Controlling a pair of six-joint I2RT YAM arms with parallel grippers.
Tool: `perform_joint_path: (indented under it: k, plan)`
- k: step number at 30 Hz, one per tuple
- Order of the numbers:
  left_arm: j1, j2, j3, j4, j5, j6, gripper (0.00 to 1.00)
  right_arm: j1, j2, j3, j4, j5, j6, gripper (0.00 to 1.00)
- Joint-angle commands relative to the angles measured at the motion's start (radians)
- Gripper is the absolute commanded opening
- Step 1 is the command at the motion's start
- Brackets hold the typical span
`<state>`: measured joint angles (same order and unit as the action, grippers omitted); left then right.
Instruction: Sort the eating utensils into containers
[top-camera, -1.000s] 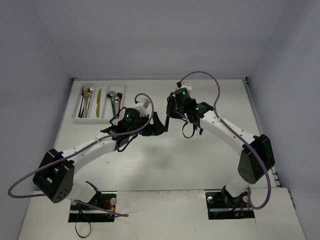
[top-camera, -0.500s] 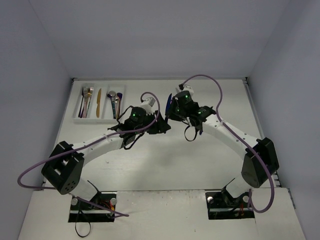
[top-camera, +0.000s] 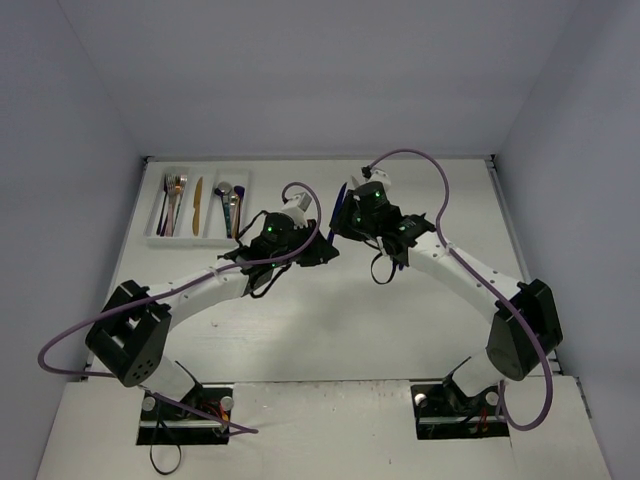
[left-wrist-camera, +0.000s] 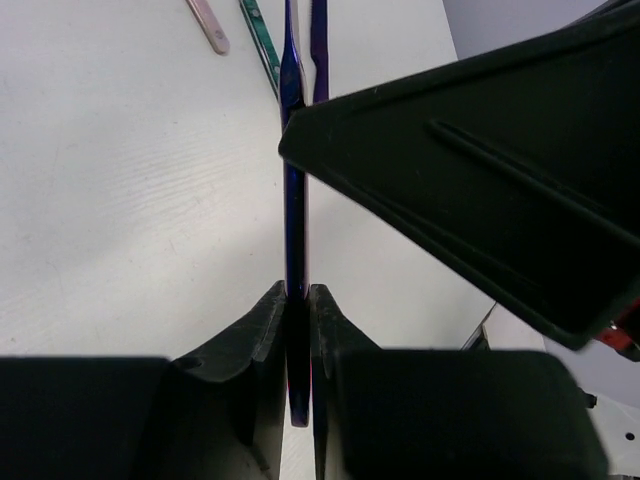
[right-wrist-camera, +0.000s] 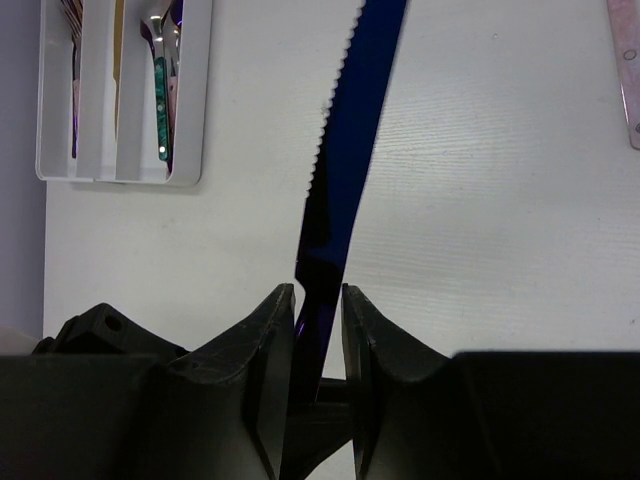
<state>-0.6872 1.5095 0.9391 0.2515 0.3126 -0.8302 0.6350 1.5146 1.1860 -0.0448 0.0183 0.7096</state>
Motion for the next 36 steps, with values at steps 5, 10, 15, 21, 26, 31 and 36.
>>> perform_joint_path:
  k: [5, 10, 15, 21, 26, 31, 36]
  plan:
    - [0.062, -0.094, -0.046, 0.089, -0.01, -0.004, 0.0, -0.029, -0.05, -0.005, 0.068, 0.018, -0.016, 0.44]
    - [0.213, -0.151, -0.102, 0.003, 0.027, 0.033, 0.0, -0.156, -0.091, -0.056, 0.058, -0.009, -0.064, 0.56]
    - [0.411, -0.202, -0.059, -0.181, 0.058, 0.152, 0.0, -0.282, -0.138, -0.118, 0.009, -0.009, -0.132, 0.58]
    - [0.66, -0.128, 0.06, -0.332, 0.161, 0.271, 0.0, -0.339, -0.161, -0.169, -0.001, -0.042, -0.165, 0.57]
    - [0.797, 0.01, 0.188, -0.364, 0.231, 0.331, 0.0, -0.356, -0.159, -0.188, -0.001, -0.054, -0.18, 0.57]
    - [0.866, 0.181, 0.354, -0.443, 0.277, 0.384, 0.0, -0.386, -0.167, -0.203, -0.001, -0.067, -0.191, 0.56]
    - [0.894, 0.306, 0.492, -0.481, 0.28, 0.392, 0.0, -0.416, -0.182, -0.221, -0.004, -0.071, -0.199, 0.56]
